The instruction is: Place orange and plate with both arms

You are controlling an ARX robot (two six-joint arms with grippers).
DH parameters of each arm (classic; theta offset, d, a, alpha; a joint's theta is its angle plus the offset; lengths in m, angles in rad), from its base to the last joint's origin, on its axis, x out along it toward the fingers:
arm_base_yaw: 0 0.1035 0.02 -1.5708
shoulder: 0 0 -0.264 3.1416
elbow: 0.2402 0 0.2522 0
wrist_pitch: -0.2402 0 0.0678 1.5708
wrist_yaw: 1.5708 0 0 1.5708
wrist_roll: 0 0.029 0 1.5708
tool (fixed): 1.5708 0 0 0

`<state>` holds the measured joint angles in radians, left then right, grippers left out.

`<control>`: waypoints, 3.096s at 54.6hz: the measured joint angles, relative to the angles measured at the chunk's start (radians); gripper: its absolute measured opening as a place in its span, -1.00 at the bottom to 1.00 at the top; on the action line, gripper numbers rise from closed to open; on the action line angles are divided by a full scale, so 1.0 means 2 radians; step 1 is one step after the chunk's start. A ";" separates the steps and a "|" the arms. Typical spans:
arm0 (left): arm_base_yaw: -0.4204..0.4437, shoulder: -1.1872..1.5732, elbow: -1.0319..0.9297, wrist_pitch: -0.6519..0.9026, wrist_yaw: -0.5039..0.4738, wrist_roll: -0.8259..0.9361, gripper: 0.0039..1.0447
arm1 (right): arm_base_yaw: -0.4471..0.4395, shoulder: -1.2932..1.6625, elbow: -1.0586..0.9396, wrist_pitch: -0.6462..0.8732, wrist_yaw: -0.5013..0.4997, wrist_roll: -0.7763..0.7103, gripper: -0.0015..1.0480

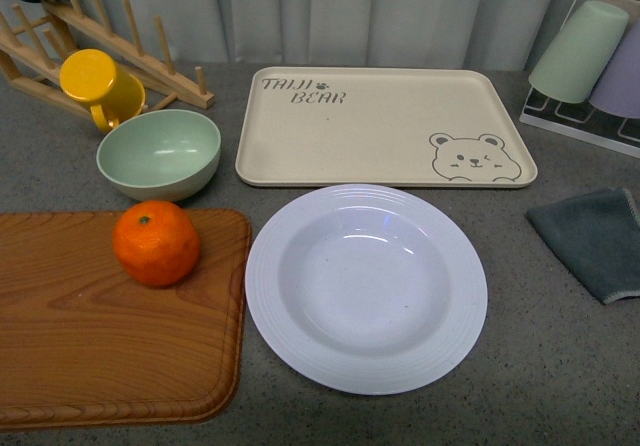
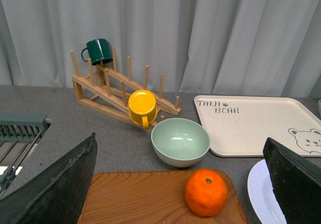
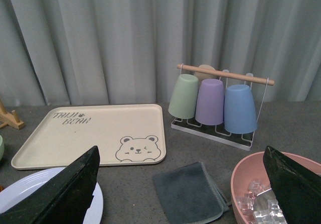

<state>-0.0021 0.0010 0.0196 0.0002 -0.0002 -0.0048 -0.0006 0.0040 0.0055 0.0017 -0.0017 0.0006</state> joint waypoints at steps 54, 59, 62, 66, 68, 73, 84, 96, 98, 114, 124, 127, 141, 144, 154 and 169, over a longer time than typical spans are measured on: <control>0.000 0.000 0.000 0.000 0.000 0.000 0.88 | 0.000 0.000 0.000 0.000 0.000 0.000 0.83; 0.000 0.000 0.000 0.000 0.000 0.000 0.88 | 0.000 0.000 0.000 0.000 0.000 0.000 0.83; 0.000 0.000 0.000 0.000 0.000 0.000 0.88 | 0.000 0.000 0.000 0.000 0.000 0.000 0.83; 0.000 0.000 0.000 0.000 0.000 0.000 0.88 | 0.000 0.000 0.000 0.000 0.000 0.000 0.83; 0.000 0.000 0.000 0.000 0.000 0.000 0.88 | 0.000 0.000 0.000 0.000 0.000 0.000 0.83; 0.000 0.000 0.000 0.000 0.000 0.000 0.88 | 0.000 0.000 0.000 0.000 0.000 0.000 0.83; 0.000 0.000 0.000 0.000 0.000 0.000 0.88 | 0.000 0.000 0.000 0.000 0.000 0.000 0.83; 0.000 0.000 0.000 0.000 0.000 0.000 0.88 | 0.000 0.000 0.000 0.000 0.000 0.000 0.83; 0.000 0.000 0.000 0.000 0.000 0.000 0.88 | 0.000 0.000 0.000 0.000 0.000 0.000 0.83; 0.000 0.000 0.000 0.000 0.000 0.000 0.88 | 0.000 0.000 0.000 0.000 0.000 0.000 0.83; 0.000 0.000 0.000 0.000 0.000 0.000 0.88 | 0.000 0.000 0.000 0.000 0.000 0.000 0.83; 0.000 0.000 0.000 0.000 0.000 0.000 0.88 | 0.000 0.000 0.000 0.000 0.000 0.000 0.83; -0.002 0.002 0.001 -0.001 -0.009 -0.001 0.88 | 0.000 0.000 0.000 0.000 0.000 0.000 0.83; -0.034 0.040 0.016 -0.041 -0.127 -0.037 0.88 | 0.000 0.000 0.000 0.000 0.000 0.000 0.83; -0.016 0.276 0.054 0.120 -0.137 -0.108 0.88 | 0.000 0.000 0.000 0.000 0.000 0.000 0.83; -0.055 0.603 0.147 0.275 -0.021 -0.146 0.88 | 0.000 0.000 0.000 0.000 0.000 0.000 0.83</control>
<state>-0.1112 1.2079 0.3130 0.5507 -0.0414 -0.2962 -0.0002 0.0040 0.0055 0.0017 -0.0021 0.0002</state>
